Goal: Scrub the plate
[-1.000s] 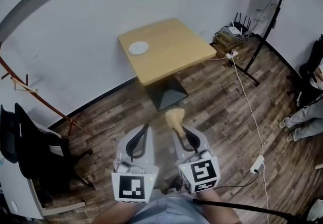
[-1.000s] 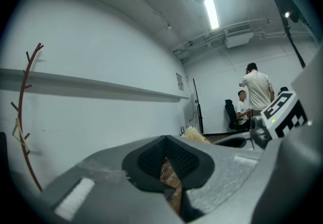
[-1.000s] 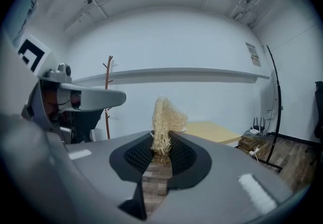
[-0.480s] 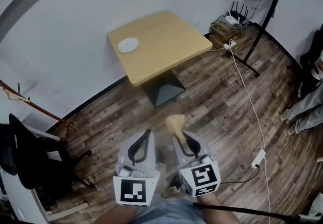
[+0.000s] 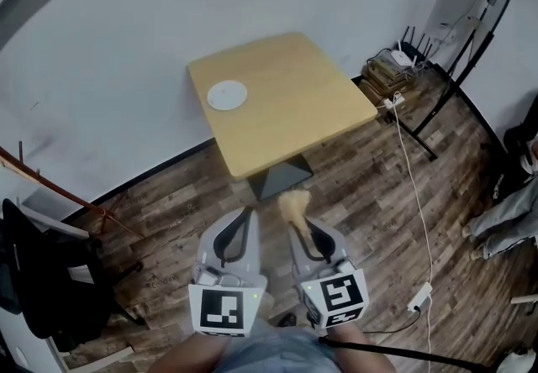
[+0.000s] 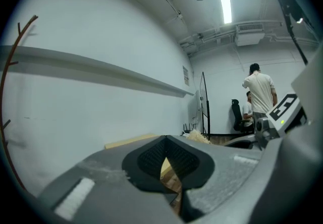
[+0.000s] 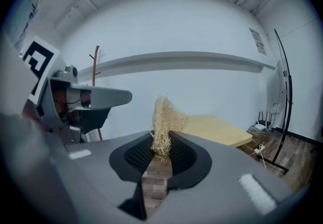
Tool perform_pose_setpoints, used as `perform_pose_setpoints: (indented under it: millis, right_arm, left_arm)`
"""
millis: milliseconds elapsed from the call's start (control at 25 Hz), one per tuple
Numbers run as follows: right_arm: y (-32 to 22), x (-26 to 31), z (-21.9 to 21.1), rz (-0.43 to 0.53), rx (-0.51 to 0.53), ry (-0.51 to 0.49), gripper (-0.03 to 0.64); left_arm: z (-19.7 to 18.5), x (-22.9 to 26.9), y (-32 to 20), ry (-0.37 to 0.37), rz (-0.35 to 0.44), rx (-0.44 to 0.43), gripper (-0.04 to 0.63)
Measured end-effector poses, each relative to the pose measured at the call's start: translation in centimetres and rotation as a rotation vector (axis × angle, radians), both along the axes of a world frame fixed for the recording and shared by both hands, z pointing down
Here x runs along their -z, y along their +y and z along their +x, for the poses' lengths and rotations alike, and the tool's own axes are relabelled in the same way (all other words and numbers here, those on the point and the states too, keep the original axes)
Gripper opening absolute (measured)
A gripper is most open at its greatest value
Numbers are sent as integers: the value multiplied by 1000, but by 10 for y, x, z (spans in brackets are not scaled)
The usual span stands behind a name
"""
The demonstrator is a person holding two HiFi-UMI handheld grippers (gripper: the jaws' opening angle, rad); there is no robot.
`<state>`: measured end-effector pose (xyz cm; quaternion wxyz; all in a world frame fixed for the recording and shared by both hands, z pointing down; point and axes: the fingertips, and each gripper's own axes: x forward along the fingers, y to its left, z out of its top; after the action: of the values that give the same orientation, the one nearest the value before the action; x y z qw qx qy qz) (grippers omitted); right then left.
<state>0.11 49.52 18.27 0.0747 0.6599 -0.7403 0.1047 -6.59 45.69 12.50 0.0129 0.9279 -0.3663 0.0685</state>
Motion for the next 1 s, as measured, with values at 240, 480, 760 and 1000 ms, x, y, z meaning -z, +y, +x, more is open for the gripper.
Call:
perform_pose_setpoints:
  millis: [240, 480, 760, 1000]
  right_arm:
    - [-67, 20, 0, 43, 32, 31, 75]
    - [-108, 40, 0, 96, 34, 67, 75]
    - [-124, 34, 19, 76, 12, 66, 75]
    - [-145, 14, 50, 40, 15, 28, 75]
  left_arm:
    - [1, 19, -63, 40, 44, 15, 20]
    - [2, 39, -102, 79, 90, 11, 20]
    - [22, 31, -122, 73, 72, -9, 20]
    - [51, 5, -144, 29, 18, 3, 20]
